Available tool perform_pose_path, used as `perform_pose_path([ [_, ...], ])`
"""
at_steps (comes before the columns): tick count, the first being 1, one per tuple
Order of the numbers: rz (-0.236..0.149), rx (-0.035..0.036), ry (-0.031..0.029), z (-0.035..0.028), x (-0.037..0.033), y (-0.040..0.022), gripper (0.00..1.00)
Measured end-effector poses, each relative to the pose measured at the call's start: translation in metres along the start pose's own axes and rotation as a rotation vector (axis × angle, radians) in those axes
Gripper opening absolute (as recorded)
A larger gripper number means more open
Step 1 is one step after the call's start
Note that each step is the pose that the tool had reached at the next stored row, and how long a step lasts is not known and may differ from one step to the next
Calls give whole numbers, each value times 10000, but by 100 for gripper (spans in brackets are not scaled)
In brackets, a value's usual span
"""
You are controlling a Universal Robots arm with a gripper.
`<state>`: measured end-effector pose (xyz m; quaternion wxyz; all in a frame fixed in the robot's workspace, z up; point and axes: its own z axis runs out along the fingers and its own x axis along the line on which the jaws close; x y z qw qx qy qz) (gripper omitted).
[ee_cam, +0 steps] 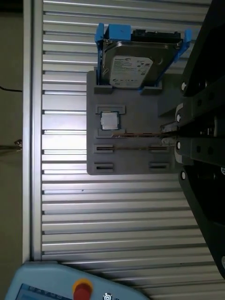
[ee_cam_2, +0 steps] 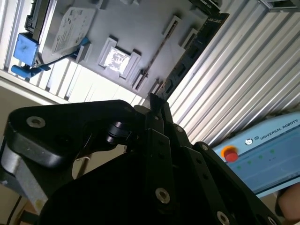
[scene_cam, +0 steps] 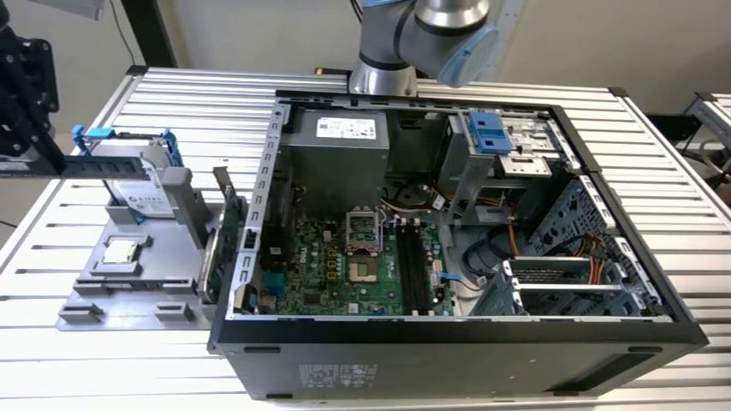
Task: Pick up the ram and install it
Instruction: 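Pick up the ram and move it above insertion slot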
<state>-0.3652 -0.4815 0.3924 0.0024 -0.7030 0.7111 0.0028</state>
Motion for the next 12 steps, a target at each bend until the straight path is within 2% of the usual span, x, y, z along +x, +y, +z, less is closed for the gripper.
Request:
perform_pose_path([
  [7, 1, 0, 0, 0, -2, -159, 0],
  [12, 0, -16, 1, 2, -3, -303, 0],
])
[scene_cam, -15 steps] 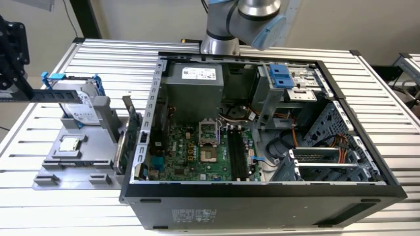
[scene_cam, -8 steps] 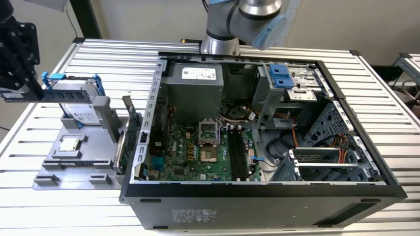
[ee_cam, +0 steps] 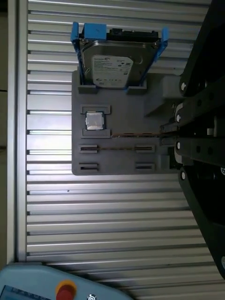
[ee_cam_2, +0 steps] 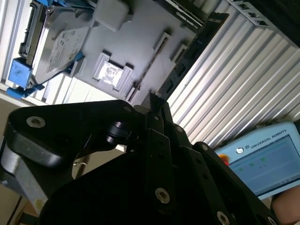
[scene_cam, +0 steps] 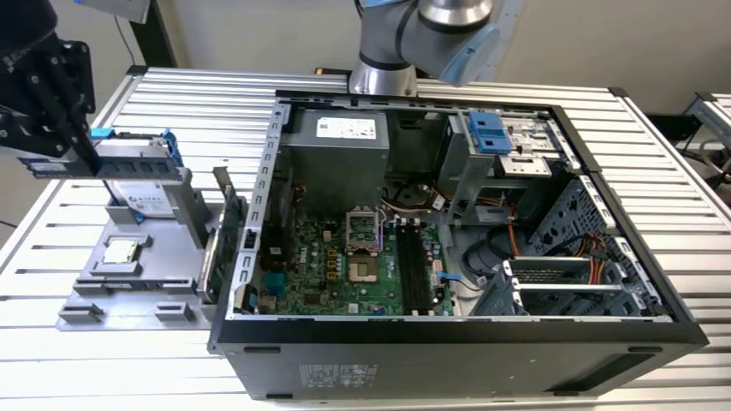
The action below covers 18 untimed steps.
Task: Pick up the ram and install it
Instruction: 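Pick up the ram and move it above insertion slot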
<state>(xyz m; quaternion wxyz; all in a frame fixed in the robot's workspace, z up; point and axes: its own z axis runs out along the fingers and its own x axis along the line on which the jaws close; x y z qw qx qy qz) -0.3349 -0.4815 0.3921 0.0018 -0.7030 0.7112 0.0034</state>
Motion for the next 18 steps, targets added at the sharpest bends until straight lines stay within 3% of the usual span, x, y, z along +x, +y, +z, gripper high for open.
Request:
perform_pose_path([
  [9, 1, -96, 1, 31, -4, -320, 0],
  [18, 2, -128, 1, 51, -7, -600, 0],
])
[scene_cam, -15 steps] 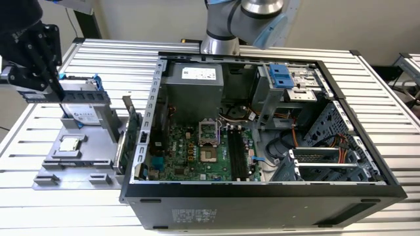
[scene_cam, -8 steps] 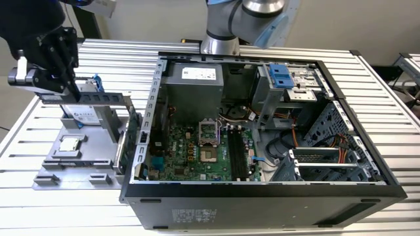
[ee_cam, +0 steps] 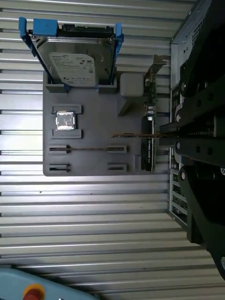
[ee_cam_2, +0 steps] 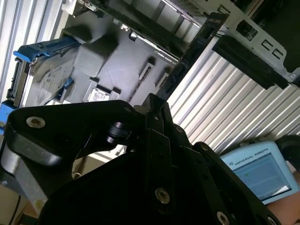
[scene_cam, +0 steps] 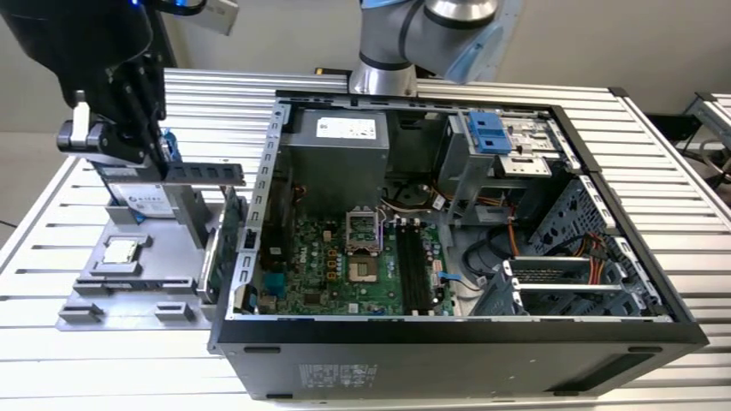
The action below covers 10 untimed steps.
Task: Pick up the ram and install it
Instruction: 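Pick up the ram and move it above insertion slot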
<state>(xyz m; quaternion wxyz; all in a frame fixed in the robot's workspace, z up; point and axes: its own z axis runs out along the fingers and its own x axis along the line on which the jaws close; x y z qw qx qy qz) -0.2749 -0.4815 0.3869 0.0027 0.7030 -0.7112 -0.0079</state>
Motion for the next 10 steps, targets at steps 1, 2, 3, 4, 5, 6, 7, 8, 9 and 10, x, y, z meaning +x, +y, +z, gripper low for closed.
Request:
perform_pose_path([
  [1, 0, -4, 0, 1, 0, -32, 0],
  [2, 0, -8, 1, 3, -1, -66, 0],
  [3, 0, -13, 1, 5, -1, -97, 0],
  [4, -1, -17, 0, 7, -1, -129, 0],
  [5, 0, -21, 0, 9, -2, -161, 0],
  [6, 0, -25, 1, 12, -2, -191, 0],
  [7, 0, -30, 1, 14, -2, -222, 0],
  [8, 1, -35, 0, 17, -3, -254, 0],
  [9, 0, -40, 1, 20, -3, -283, 0],
  [10, 0, -45, 1, 22, -3, -315, 0],
])
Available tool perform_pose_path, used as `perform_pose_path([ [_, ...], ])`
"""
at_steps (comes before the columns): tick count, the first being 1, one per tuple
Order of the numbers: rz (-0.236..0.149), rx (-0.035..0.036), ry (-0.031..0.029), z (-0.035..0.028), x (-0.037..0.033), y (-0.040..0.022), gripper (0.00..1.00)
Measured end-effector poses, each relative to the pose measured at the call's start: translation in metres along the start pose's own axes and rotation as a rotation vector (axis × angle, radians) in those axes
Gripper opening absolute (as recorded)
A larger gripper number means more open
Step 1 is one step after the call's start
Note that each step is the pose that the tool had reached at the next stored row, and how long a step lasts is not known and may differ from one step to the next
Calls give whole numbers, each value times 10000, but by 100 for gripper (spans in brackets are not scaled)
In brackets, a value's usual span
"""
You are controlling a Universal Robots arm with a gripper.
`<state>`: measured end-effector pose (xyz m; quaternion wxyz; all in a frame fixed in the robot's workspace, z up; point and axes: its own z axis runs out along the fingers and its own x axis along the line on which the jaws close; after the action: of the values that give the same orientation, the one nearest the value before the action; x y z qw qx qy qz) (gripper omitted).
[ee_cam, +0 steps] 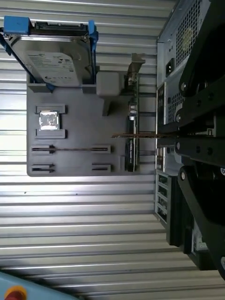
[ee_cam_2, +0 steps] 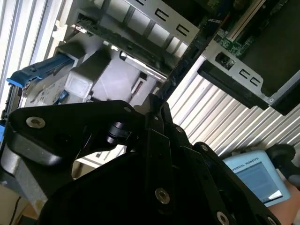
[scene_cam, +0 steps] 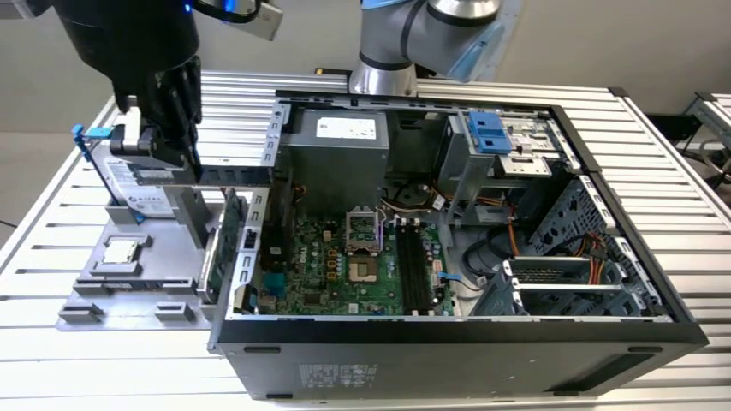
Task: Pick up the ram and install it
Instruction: 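Pick up the ram and move it above insertion slot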
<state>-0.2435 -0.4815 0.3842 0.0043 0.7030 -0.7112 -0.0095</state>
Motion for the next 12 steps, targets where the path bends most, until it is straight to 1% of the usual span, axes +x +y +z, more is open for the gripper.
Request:
perform_pose_path([
  [2, -1, -5, 0, 3, -1, -56, 0],
  [5, 0, -6, 0, 3, -1, -124, 0],
  [12, 0, -6, 0, 0, -3, -261, 0],
])
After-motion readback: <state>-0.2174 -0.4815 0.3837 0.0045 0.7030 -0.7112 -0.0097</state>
